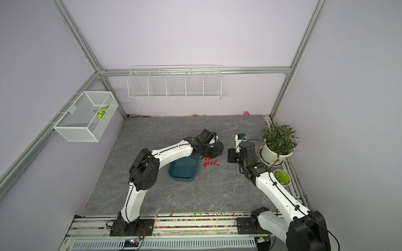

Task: Take the screw protection sleeves out of the storage box
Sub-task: Place the screw protection sleeve at the center of the board.

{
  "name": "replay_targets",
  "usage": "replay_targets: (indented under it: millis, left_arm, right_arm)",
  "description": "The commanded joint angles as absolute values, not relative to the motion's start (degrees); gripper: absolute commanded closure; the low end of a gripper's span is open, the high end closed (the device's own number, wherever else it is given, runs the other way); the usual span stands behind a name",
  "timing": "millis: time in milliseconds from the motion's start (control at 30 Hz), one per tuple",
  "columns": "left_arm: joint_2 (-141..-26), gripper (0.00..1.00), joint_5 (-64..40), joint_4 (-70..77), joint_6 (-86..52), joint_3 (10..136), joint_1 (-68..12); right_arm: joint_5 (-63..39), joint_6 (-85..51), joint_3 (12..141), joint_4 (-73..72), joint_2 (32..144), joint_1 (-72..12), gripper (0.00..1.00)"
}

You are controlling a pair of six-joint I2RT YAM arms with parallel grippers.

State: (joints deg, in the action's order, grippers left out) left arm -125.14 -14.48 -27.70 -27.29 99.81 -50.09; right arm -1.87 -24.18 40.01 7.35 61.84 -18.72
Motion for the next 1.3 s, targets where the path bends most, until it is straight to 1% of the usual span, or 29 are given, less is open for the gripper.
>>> replay_targets:
  millis: [0, 833, 1100, 1267]
  left_arm:
    - [-127.38, 0.86, -14.95, -28.04, -26.11, 102.03, -50.67]
    - [-133.06, 0.85, -12.62, -30.84, -24.43, 105.72, -51.98]
    - [-133.70, 0.82, -11.86, -31.77, -24.27, 106.25, -51.95]
    - [-134.38, 0.81, -11.61, -32.25, -24.03, 106.61, -51.95]
  right_arm:
    - [-1.05, -24.72, 39.15, 6.33, 61.47, -18.88, 0.80]
    - [-1.01, -24.94, 39.46, 6.42, 61.88, -18.85, 0.80]
    - [-1.08, -24.90, 39.47, 6.51, 62.07, -18.90, 0.80]
    - [-1.05, -24.96, 39.56, 6.50, 62.25, -18.90, 0.80]
